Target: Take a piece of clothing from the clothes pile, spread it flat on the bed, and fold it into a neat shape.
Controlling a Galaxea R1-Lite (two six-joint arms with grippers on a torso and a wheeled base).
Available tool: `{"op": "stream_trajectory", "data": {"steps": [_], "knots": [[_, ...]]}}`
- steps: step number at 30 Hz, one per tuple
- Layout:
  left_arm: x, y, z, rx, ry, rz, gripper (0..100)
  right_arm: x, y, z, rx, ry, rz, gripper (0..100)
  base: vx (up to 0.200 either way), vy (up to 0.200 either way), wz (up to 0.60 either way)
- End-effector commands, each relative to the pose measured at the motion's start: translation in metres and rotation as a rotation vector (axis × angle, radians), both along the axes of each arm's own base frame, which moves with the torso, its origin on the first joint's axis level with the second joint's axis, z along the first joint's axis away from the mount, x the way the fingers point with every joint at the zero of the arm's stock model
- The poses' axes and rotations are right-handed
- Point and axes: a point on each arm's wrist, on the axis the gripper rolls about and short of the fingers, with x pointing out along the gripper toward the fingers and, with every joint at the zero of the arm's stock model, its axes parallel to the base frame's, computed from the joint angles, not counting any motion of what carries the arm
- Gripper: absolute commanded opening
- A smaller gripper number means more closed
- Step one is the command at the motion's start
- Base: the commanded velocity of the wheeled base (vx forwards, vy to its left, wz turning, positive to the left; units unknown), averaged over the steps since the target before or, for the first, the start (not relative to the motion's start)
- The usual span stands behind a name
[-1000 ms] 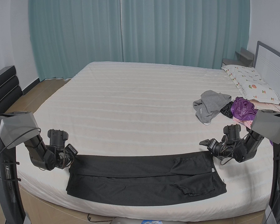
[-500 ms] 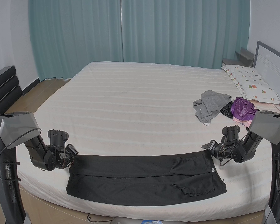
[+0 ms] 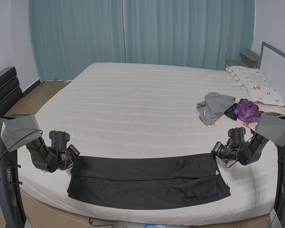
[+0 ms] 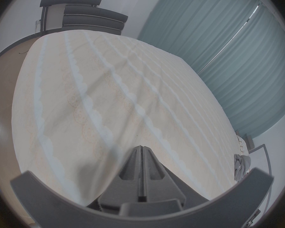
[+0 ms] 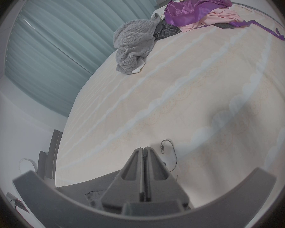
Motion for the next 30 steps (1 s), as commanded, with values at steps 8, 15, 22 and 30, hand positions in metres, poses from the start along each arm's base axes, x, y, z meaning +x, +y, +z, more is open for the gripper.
{"op": "stream_trajectory", "data": {"steps": [8, 15, 22, 30], "knots": [[0.004, 0.000, -0.006, 0.008, 0.009, -0.006, 0, -0.002, 0.001, -0.004, -0.002, 0.017, 0.002, 0, 0.000, 0.000, 0.00], [0.002, 0.000, -0.006, 0.005, 0.016, -0.005, 100, -0.005, 0.003, 0.002, 0.007, 0.009, 0.008, 100, 0.000, 0.000, 0.00], [-0.013, 0.010, 0.013, -0.021, 0.000, 0.009, 100, -0.015, -0.005, 0.017, 0.074, 0.013, -0.021, 100, 0.000, 0.000, 0.00], [-0.050, -0.022, 0.060, -0.130, -0.070, -0.048, 100, -0.018, -0.010, 0.015, 0.104, 0.031, -0.032, 100, 0.000, 0.000, 0.00]]}}
